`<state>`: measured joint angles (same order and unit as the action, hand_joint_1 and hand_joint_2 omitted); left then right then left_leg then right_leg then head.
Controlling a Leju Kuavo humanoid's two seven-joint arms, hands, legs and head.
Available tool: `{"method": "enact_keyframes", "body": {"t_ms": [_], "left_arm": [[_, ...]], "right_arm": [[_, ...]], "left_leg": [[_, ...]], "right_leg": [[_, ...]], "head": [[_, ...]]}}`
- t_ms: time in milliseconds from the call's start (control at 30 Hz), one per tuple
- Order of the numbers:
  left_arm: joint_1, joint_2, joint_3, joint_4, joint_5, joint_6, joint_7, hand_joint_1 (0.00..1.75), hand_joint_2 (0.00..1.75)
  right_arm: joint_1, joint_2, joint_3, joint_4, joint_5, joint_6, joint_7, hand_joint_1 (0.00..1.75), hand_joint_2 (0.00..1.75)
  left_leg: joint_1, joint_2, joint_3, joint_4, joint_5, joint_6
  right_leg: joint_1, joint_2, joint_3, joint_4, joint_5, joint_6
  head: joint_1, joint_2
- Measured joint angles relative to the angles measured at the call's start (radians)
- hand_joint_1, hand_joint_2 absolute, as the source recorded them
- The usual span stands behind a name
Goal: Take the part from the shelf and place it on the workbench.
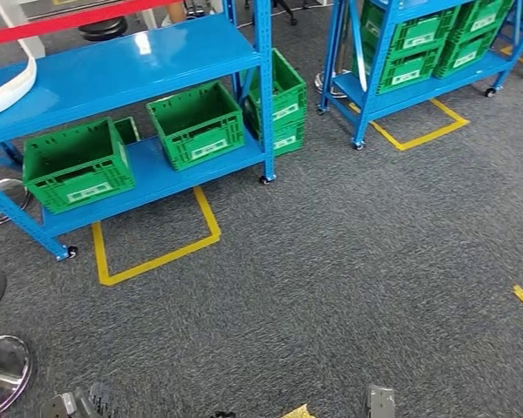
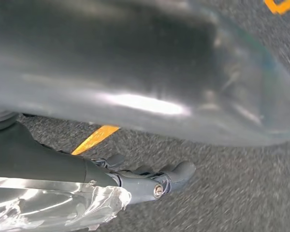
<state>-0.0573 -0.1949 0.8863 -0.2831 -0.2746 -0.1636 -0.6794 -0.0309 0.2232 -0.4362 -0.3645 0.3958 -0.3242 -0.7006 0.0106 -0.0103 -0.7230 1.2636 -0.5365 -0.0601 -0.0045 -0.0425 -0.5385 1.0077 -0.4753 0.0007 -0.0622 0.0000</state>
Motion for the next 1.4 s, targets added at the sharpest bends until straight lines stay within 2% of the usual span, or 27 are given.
{"method": "enact_keyframes", "body": {"t_ms": [33, 67, 100, 167, 200, 267, 333, 400, 433, 467, 500, 533, 567, 633, 700, 767, 800, 833, 900, 967, 1000, 1033, 1067, 1133, 1200, 1300, 1400], "left_arm": [[0.001, 0.0, 0.0, 0.0, 0.0, 0.001, 0.0, 0.0, 0.0], [0.001, 0.001, 0.0, 0.0, 0.0, 0.002, 0.0, 0.0, 0.0], [0.0, 0.001, 0.0, 0.0, 0.0, 0.002, 0.0, 0.0, 0.0], [-0.005, 0.001, 0.0, 0.0, 0.0, 0.002, 0.0, 0.0, 0.0], [-0.006, 0.0, 0.0, 0.0, 0.0, 0.002, 0.0, 0.0, 0.0], [-0.002, 0.0, -0.001, 0.0, 0.0, 0.002, 0.0, 0.0, 0.0], [0.0, 0.001, 0.0, -0.001, 0.001, 0.004, 0.0, 0.0, 0.0], [-0.003, 0.001, 0.0, -0.002, 0.003, 0.005, 0.0, 0.0, 0.0], [-0.004, 0.0, 0.0, -0.002, 0.002, 0.005, 0.0, 0.0, 0.0], [-0.004, 0.0, 0.0, -0.002, 0.002, 0.004, 0.0, 0.0, 0.0], [-0.003, -0.001, 0.0, -0.002, 0.002, 0.004, 0.0, 0.0, 0.0], [-0.002, 0.0, 0.0, -0.002, 0.002, 0.004, 0.0, 0.0, 0.0], [-0.001, 0.0, 0.0, -0.002, 0.003, 0.004, 0.0, 0.0, 0.0], [-0.002, -0.001, 0.0, -0.002, 0.003, 0.005, 0.0, 0.0, 0.0], [-0.002, -0.001, -0.002, -0.004, 0.003, 0.008, 0.0, 0.0, 0.0], [0.002, 0.0, -0.002, -0.006, 0.002, 0.012, 0.0, 0.0, 0.0], [0.005, 0.0, -0.002, -0.007, 0.002, 0.014, 0.0, 0.0, 0.0], [0.006, 0.0, -0.003, -0.008, 0.002, 0.015, 0.0, 0.0, 0.0], [0.003, -0.001, -0.004, -0.011, 0.002, 0.016, 0.0, 0.0, 0.0], [0.001, -0.003, -0.006, -0.012, 0.003, 0.016, 0.0, 0.0, 0.0], [0.002, -0.003, -0.006, -0.013, 0.003, 0.016, 0.0, 0.0, 0.0], [0.003, -0.004, -0.006, -0.015, 0.003, 0.016, 0.0, 0.0, 0.0], [0.004, -0.004, -0.007, -0.017, 0.003, 0.016, 0.0, 0.0, 0.0], [0.005, -0.004, -0.007, -0.021, 0.004, 0.016, 0.0, 0.0, 0.0], [0.003, -0.005, -0.009, -0.023, 0.003, 0.016, 0.0, 0.0, 0.0], [0.005, -0.008, -0.013, -0.024, 0.003, 0.016, 0.0, 0.0, 0.0], [0.006, -0.006, -0.014, -0.026, 0.004, 0.016, 0.0, 0.0, 0.0]], "right_arm": [[-0.001, 0.0, 0.0, 0.0, 0.002, -0.002, 0.0, 0.0, 0.0], [-0.002, 0.0, 0.001, 0.001, 0.004, -0.003, 0.0, 0.0, 0.0], [-0.003, 0.0, 0.002, 0.001, 0.005, -0.005, 0.0, 0.0, 0.0], [-0.004, 0.0, 0.006, 0.001, 0.01, -0.009, 0.0, 0.0, 0.0], [-0.004, 0.0, 0.009, 0.001, 0.012, -0.012, 0.0, 0.0, 0.0], [-0.005, 0.0, 0.015, 0.002, 0.016, -0.018, 0.0, 0.0, 0.0], [-0.008, 0.0, 0.021, 0.003, 0.018, -0.021, 0.0, 0.0, 0.0], [-0.008, 0.0, 0.024, 0.004, 0.02, -0.023, -0.001, 0.0, 0.0], [-0.006, 0.0, 0.024, 0.006, 0.02, -0.024, 0.0, 0.0, 0.0], [-0.004, -0.001, 0.024, 0.007, 0.02, -0.026, 0.0, 0.0, 0.0], [-0.003, -0.001, 0.024, 0.008, 0.02, -0.027, 0.0, 0.0, 0.0], [-0.004, -0.001, 0.024, 0.01, 0.02, -0.029, 0.001, 0.0, 0.0], [-0.005, -0.001, 0.024, 0.011, 0.02, -0.032, 0.001, 0.0, 0.0], [-0.008, -0.001, 0.024, 0.017, 0.02, -0.038, 0.001, 0.0, 0.0], [-0.011, -0.001, 0.024, 0.025, 0.02, -0.043, 0.001, 0.0, 0.0], [-0.013, -0.001, 0.024, 0.03, 0.02, -0.049, 0.001, 0.0, 0.0], [-0.015, -0.001, 0.024, 0.032, 0.02, -0.052, 0.001, 0.0, 0.0], [-0.017, -0.001, 0.024, 0.034, 0.021, -0.054, 0.001, 0.0, 0.0], [-0.017, -0.001, 0.024, 0.037, 0.023, -0.057, 0.0, 0.0, 0.0], [-0.015, -0.001, 0.023, 0.04, 0.023, -0.056, 0.0, 0.0, 0.0], [-0.014, -0.002, 0.023, 0.042, 0.023, -0.056, 0.001, 0.0, 0.0], [-0.015, -0.002, 0.023, 0.043, 0.023, -0.056, 0.001, 0.0, 0.0], [-0.016, -0.002, 0.023, 0.043, 0.023, -0.056, 0.001, 0.0, 0.0], [-0.019, -0.002, 0.023, 0.044, 0.023, -0.056, 0.001, 0.0, 0.0], [-0.02, -0.002, 0.023, 0.044, 0.023, -0.055, 0.001, 0.0, 0.0], [-0.02, -0.002, 0.023, 0.045, 0.023, -0.055, 0.001, 0.0, 0.0], [-0.021, -0.002, 0.023, 0.045, 0.023, -0.055, 0.001, 0.0, 0.0]], "left_leg": [[0.0, 0.004, 0.022, -0.037, 0.027, 0.001], [-0.001, 0.019, 0.06, -0.103, 0.062, 0.002], [-0.004, 0.046, 0.1, -0.175, 0.088, 0.004], [-0.009, 0.083, 0.148, -0.267, 0.112, 0.015], [-0.011, 0.087, 0.152, -0.28, 0.11, 0.022], [-0.01, 0.063, 0.149, -0.282, 0.112, 0.036], [-0.004, 0.039, 0.149, -0.285, 0.117, 0.048], [-0.001, 0.014, 0.146, -0.287, 0.121, 0.056], [-0.001, 0.0, 0.145, -0.287, 0.122, 0.058], [-0.001, -0.015, 0.144, -0.286, 0.122, 0.059], [-0.001, -0.03, 0.144, -0.286, 0.123, 0.058], [-0.001, -0.046, 0.144, -0.286, 0.123, 0.057], [-0.001, -0.061, 0.145, -0.285, 0.124, 0.056], [-0.001, -0.09, 0.141, -0.282, 0.126, 0.049], [0.0, -0.114, 0.132, -0.279, 0.13, 0.037], [0.005, -0.131, 0.123, -0.28, 0.137, 0.023], [0.004, -0.116, 0.118, -0.274, 0.132, 0.017], [0.001, -0.089, 0.107, -0.252, 0.117, 0.012], [-0.003, -0.023, 0.056, -0.146, 0.055, 0.006], [-0.002, -0.001, -0.003, -0.019, 0.003, 0.003], [-0.002, 0.0, -0.012, 0.006, 0.002, 0.004], [-0.002, 0.0, -0.002, -0.006, 0.019, 0.005], [-0.002, 0.0, 0.028, -0.055, 0.048, 0.007], [-0.003, 0.003, 0.107, -0.194, 0.1, 0.015], [-0.004, 0.004, 0.148, -0.272, 0.114, 0.021], [-0.004, 0.004, 0.149, -0.281, 0.114, 0.023], [-0.005, 0.003, 0.149, -0.281, 0.113, 0.029]], "right_leg": [[0.0, -0.014, 0.001, 0.0, -0.001, 0.001], [0.0, -0.027, 0.003, 0.0, -0.002, 0.002], [0.003, -0.039, 0.005, 0.001, -0.005, 0.006], [0.011, -0.06, 0.008, 0.003, -0.011, 0.014], [0.014, -0.07, 0.011, 0.002, -0.014, 0.019], [0.013, -0.086, 0.018, 0.0, -0.018, 0.028], [0.009, -0.048, 0.002, 0.045, -0.049, 0.04], [0.005, 0.013, -0.055, 0.169, -0.11, 0.048], [0.004, 0.028, -0.088, 0.237, -0.137, 0.048], [0.004, 0.035, -0.113, 0.283, -0.15, 0.047], [0.004, 0.038, -0.124, 0.294, -0.144, 0.045], [0.004, 0.042, -0.115, 0.265, -0.118, 0.043], [0.003, 0.054, -0.09, 0.205, -0.08, 0.04], [-0.004, 0.114, -0.033, 0.071, -0.021, 0.037], [-0.008, 0.152, -0.009, 0.017, -0.008, 0.034], [-0.006, 0.132, -0.006, 0.015, -0.005, 0.025], [-0.006, 0.121, -0.006, 0.014, -0.001, 0.018], [-0.007, 0.11, -0.006, 0.012, 0.002, 0.012], [-0.006, 0.086, -0.006, 0.01, 0.004, 0.006], [-0.003, 0.063, -0.008, 0.01, 0.003, 0.004], [-0.002, 0.055, -0.009, 0.01, 0.003, 0.004], [-0.002, 0.049, -0.009, 0.011, 0.003, 0.004], [-0.002, 0.045, -0.008, 0.011, 0.003, 0.004], [0.001, 0.041, -0.007, 0.013, 0.001, 0.008], [0.007, 0.039, -0.01, 0.014, -0.001, 0.01], [0.011, 0.039, -0.016, 0.009, -0.001, 0.0], [0.011, 0.038, -0.013, -0.002, 0.005, 0.008]], "head": [[0.0, 0.0], [0.0, 0.0], [-0.001, 0.0], [0.0, 0.0], [0.001, 0.0], [0.004, 0.0], [0.006, 0.0], [0.011, 0.0], [0.013, 0.0], [0.014, 0.0], [0.015, 0.0], [0.015, 0.0], [0.016, 0.0], [0.017, 0.0], [0.017, 0.0], [0.017, 0.0], [0.016, 0.0], [0.011, 0.0], [0.002, 0.0], [-0.001, 0.0], [-0.001, 0.0], [-0.001, 0.0], [-0.001, 0.0], [-0.002, 0.0], [0.0, 0.0], [0.003, 0.0], [0.003, 0.0]]}}
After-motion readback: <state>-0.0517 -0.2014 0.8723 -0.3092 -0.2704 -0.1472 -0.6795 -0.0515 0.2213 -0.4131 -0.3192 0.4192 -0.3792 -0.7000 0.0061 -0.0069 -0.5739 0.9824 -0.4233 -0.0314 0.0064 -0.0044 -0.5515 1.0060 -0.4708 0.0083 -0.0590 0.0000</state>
